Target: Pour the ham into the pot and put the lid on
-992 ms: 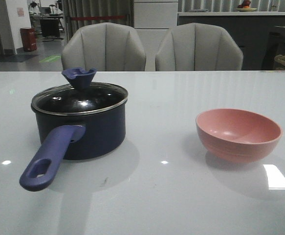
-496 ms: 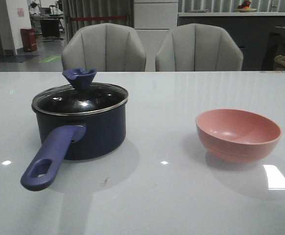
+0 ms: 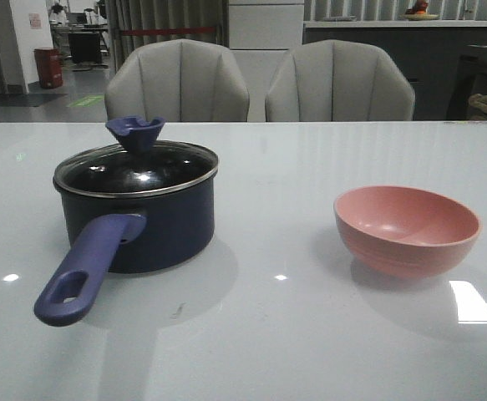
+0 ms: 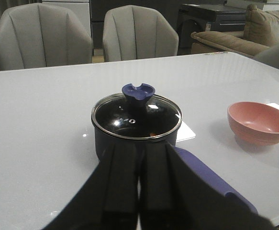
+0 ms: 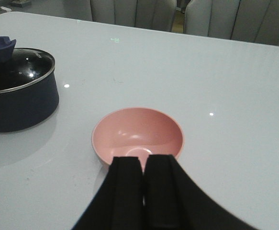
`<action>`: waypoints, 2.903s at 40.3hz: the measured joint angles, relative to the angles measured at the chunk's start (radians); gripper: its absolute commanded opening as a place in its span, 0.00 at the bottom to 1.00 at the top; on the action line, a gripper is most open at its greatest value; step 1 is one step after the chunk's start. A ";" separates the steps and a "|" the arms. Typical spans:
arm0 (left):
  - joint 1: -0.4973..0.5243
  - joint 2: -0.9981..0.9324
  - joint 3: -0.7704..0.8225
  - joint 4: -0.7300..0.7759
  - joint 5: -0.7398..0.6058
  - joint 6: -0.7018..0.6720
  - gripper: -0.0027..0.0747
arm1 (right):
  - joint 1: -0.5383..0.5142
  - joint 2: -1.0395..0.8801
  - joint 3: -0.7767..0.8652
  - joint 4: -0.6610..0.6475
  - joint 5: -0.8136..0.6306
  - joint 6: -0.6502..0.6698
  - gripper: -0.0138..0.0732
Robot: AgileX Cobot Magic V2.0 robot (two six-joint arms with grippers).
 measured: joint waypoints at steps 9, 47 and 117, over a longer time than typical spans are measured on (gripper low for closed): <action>0.000 0.000 0.000 0.000 0.000 0.000 0.19 | 0.000 0.000 0.000 0.000 0.000 0.000 0.33; 0.323 -0.038 0.269 0.038 -0.408 0.000 0.19 | 0.000 0.000 0.000 0.000 0.000 0.000 0.33; 0.323 -0.038 0.269 0.039 -0.408 0.000 0.19 | -0.178 -0.383 0.212 -0.387 -0.117 0.391 0.33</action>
